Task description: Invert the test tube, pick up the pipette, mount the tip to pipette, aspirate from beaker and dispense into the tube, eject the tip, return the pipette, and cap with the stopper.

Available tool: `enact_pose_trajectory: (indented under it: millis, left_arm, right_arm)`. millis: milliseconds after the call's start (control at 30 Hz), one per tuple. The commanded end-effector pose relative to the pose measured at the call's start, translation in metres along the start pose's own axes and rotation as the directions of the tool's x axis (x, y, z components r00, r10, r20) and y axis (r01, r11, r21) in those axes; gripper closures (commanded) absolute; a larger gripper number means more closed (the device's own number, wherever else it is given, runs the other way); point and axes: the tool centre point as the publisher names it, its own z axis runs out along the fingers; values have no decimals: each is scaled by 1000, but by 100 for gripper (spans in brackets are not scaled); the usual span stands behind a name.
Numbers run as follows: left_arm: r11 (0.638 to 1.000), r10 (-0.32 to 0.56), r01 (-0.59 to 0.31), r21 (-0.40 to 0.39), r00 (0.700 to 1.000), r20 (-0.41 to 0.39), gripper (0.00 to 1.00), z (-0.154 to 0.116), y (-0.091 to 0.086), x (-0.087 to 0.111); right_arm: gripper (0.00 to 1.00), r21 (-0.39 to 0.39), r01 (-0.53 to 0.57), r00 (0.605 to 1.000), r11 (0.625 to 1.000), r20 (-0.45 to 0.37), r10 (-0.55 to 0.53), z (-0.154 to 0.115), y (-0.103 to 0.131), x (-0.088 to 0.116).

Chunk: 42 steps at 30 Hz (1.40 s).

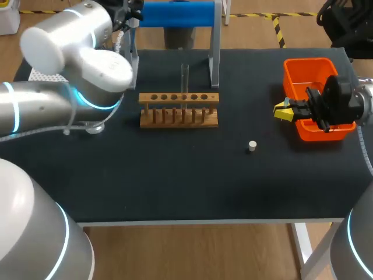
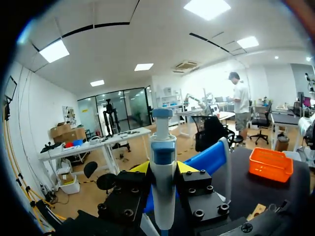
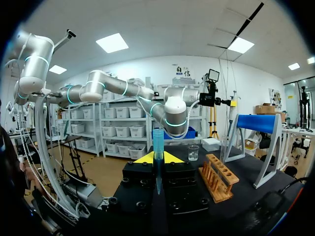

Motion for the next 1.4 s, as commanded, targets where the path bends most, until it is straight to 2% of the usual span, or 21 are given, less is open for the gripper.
enact_pose_trajectory:
  millis: [33,100,133,800,900,1100,1400]
  left_arm:
    - [1000,5,-4,5,971,-239,100,-14,-4,-1]
    - [1000,4,-6,-6,952,-305,100,-17,-6,2]
    - [1000,14,-13,7,933,-358,100,-19,-9,6]
    - [1000,14,-13,7,933,-358,100,-19,-9,6]
    - [1000,20,-23,-5,936,-352,100,-37,-12,14]
    - [998,24,2,65,917,-399,100,-73,-23,37]
    - [991,60,2,136,888,-456,100,-119,-52,73]
  right_arm:
    - [100,2,0,1000,1000,1,0,0,1,1]
    - [100,2,0,1000,1000,1,0,0,1,1]
    - [100,2,0,1000,1000,1,0,0,1,1]
    - [100,2,0,1000,1000,1,0,0,1,1]
    - [100,2,0,1000,1000,1,0,0,1,1]
    - [100,2,0,1000,1000,1,0,0,1,1]
    - [100,2,0,1000,1000,1,0,0,1,1]
